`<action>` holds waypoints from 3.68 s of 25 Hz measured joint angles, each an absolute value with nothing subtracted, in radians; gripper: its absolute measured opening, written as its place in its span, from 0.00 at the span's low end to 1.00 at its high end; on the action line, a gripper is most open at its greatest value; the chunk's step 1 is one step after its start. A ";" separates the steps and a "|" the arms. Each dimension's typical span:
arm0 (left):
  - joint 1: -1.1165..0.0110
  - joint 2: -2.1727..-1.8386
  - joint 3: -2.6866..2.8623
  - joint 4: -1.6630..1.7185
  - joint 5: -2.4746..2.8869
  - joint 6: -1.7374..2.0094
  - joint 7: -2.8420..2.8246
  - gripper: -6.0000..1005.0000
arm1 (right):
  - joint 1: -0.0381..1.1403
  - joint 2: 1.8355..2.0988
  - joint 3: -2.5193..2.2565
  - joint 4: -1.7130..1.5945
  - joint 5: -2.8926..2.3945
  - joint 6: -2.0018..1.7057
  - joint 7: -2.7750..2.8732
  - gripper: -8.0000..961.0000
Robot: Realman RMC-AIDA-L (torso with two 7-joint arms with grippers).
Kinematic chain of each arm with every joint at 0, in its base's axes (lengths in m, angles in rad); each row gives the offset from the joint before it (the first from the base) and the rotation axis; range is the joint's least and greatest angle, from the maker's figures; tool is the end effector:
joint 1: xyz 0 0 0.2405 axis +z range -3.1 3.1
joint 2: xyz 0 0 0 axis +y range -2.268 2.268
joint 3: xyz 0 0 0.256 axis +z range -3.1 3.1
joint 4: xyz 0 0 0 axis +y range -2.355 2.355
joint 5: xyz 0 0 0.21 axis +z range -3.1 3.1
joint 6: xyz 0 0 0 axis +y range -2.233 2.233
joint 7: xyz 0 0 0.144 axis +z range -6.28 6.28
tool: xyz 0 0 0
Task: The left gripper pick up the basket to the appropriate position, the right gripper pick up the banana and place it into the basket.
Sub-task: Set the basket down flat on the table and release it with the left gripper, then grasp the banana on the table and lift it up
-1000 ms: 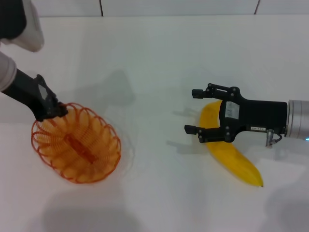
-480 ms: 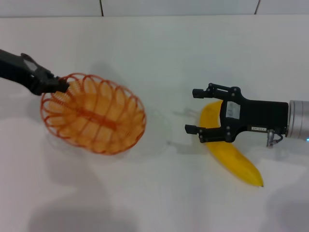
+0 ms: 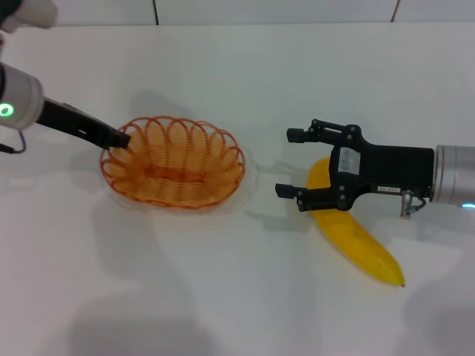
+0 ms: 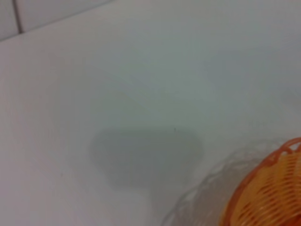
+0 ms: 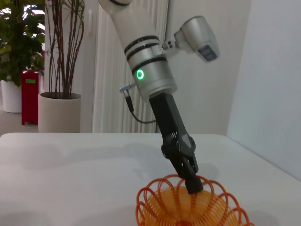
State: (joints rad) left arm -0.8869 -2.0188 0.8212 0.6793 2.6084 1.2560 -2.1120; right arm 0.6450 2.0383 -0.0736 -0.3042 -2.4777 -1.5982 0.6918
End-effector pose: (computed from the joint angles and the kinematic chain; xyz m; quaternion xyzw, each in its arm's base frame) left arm -0.2241 0.4290 0.0077 -0.9163 -0.3455 0.0618 0.1930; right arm 0.2769 0.3148 -0.0259 -0.9510 0.0317 0.2555 0.1709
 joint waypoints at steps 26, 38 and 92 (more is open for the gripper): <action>-0.910 -2.008 0.799 0.630 2.547 1.230 -2.118 0.21 | 0.649 2.040 -0.074 -0.304 -2.477 -1.597 0.692 0.88; -0.769 -2.029 0.858 1.026 2.409 1.433 -2.115 0.43 | 0.611 2.034 -0.065 -0.312 -2.431 -1.607 0.692 0.87; -0.363 -2.023 0.794 0.706 1.845 1.483 -1.257 0.81 | 0.584 2.030 -0.089 -0.503 -2.700 -1.571 1.259 0.85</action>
State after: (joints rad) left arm -0.3625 -2.0232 0.7939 0.7057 1.8452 1.4831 -1.2571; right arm 0.5839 2.0301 -0.0889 -0.5027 -2.7004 -1.5712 1.2591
